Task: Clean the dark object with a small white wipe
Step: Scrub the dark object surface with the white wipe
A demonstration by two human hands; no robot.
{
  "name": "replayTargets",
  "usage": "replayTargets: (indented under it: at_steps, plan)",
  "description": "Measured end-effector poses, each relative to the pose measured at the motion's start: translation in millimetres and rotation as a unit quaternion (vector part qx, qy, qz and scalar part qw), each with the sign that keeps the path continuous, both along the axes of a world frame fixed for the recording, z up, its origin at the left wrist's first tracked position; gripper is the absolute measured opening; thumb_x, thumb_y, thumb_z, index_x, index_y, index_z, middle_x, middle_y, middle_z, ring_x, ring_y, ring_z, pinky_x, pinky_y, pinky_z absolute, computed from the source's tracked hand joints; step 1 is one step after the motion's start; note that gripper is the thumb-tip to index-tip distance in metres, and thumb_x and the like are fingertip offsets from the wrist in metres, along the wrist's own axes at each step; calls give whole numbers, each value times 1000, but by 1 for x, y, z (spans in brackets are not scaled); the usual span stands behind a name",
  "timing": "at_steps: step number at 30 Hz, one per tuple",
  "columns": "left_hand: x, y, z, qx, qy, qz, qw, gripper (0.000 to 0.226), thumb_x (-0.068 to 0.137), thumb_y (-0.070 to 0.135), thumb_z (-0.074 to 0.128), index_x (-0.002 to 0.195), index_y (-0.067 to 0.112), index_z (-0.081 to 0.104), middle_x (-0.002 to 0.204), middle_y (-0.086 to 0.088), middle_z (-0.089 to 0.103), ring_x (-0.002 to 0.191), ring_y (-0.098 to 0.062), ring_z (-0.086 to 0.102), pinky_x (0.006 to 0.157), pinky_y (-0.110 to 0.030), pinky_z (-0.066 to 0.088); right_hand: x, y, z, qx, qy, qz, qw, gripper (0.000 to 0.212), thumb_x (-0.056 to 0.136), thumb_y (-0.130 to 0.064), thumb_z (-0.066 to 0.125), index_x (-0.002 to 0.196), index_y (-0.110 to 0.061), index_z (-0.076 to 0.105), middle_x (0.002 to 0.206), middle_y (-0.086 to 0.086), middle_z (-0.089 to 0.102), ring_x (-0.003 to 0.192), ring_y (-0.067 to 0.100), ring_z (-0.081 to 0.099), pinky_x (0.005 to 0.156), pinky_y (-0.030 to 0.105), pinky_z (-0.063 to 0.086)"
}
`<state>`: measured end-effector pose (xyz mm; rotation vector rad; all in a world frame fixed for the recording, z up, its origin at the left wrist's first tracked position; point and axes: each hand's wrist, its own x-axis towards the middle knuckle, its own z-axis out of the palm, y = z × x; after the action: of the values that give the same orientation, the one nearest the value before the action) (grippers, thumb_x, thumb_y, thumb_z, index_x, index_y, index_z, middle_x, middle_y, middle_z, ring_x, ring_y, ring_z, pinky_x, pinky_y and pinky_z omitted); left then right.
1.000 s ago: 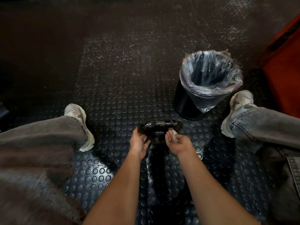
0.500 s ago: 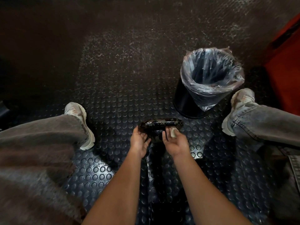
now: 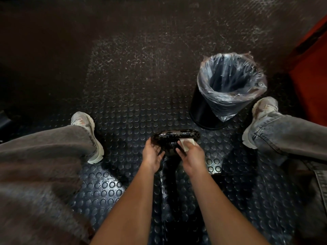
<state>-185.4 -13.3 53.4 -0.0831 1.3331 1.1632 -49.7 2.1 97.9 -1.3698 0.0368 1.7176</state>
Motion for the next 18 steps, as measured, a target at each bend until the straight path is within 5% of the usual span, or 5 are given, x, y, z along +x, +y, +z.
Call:
replayTargets:
  at_steps: [5, 11, 18]
  plan:
    - [0, 0, -4, -2, 3, 0, 1000, 49, 106, 45, 36, 137, 13, 58, 132, -8, 65, 129, -23, 55, 115, -45, 38, 7, 8, 1, -93, 147, -125, 977, 15, 104, -4, 48, 116, 0, 57, 112, 17, 62, 100, 24, 64, 94, 39, 53]
    - [0, 0, -3, 0, 6, 3, 1000, 48, 106, 44, 37, 135, 13, 58, 131, -8, 66, 127, -23, 56, 114, -45, 39, 10, 14, 2, -96, 152, -129, 975, 15, 103, 0, 48, 115, 1, 57, 114, 19, 58, 99, 26, 62, 92, 40, 54]
    - [1, -1, 1, -3, 6, 1, 1000, 48, 107, 43, 35, 136, 14, 58, 132, -8, 65, 127, -21, 55, 115, -44, 38, -10, -2, 3, -13, -40, -38, 998, 14, 102, -3, 53, 111, -10, 62, 108, 11, 69, 98, 19, 70, 82, 36, 57]
